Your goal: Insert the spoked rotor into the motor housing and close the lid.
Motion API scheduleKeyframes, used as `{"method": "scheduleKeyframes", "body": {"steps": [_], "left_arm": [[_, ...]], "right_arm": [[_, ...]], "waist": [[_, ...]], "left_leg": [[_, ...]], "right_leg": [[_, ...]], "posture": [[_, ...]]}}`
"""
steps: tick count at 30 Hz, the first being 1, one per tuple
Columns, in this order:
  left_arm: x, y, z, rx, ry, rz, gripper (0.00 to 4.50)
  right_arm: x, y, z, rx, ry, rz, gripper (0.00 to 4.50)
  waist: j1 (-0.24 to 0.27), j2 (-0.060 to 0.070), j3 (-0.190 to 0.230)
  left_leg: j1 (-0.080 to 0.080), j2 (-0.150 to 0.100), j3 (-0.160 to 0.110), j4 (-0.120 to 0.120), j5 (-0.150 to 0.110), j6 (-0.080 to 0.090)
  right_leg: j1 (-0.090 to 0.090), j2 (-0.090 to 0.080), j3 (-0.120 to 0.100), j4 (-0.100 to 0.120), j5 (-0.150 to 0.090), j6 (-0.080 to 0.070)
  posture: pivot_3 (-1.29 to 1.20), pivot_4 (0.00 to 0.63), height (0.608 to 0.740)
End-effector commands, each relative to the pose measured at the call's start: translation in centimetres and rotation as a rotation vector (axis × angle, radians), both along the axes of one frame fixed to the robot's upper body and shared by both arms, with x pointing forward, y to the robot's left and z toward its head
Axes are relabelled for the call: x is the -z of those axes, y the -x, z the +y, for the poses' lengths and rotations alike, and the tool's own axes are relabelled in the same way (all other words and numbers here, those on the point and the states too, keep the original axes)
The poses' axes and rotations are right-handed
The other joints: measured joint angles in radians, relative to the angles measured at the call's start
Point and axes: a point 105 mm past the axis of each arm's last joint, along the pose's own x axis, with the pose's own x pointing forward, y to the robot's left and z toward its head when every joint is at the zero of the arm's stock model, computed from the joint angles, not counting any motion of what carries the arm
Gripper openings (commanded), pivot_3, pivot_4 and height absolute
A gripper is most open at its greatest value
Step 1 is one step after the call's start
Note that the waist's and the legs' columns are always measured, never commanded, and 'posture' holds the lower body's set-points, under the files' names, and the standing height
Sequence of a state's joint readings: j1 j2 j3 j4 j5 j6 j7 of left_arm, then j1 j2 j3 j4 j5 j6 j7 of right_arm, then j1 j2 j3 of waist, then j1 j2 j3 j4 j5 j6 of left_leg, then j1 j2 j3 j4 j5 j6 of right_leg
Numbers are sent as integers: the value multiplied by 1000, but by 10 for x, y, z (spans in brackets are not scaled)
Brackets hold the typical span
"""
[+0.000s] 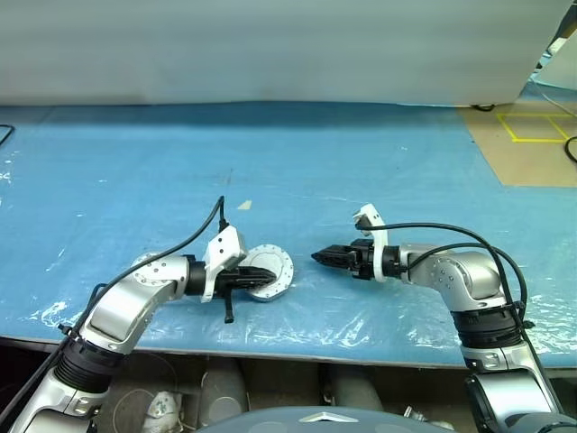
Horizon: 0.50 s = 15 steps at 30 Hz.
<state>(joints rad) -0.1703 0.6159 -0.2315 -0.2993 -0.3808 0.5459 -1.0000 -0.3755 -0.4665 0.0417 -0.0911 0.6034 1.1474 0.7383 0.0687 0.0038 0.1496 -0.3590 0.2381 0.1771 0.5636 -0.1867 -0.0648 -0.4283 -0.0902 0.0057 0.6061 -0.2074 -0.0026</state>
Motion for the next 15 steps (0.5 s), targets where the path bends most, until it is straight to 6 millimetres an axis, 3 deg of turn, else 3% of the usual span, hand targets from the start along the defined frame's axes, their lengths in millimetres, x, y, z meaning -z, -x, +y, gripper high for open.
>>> {"method": "scheduleKeyframes", "body": {"steps": [1,9,15], "left_arm": [[33,10,8,-55,-71,135,0],[33,13,13,-73,-77,137,0],[7,-12,19,-154,-6,2,0]], "right_arm": [[-7,5,7,-26,-42,33,1903],[-10,2,15,-10,-95,84,1903],[-6,5,19,-6,-149,186,1903]], "waist": [[0,0,0],[0,1,-1],[-1,1,0]], "left_leg": [[1,0,0,0,0,0],[4,0,0,-1,0,0],[4,0,0,-2,0,0]], "right_leg": [[1,0,0,0,0,0],[3,0,0,-1,-1,2],[3,0,0,-1,-2,1]], "posture": [[0,150,740],[0,150,740],[0,150,740]]}}
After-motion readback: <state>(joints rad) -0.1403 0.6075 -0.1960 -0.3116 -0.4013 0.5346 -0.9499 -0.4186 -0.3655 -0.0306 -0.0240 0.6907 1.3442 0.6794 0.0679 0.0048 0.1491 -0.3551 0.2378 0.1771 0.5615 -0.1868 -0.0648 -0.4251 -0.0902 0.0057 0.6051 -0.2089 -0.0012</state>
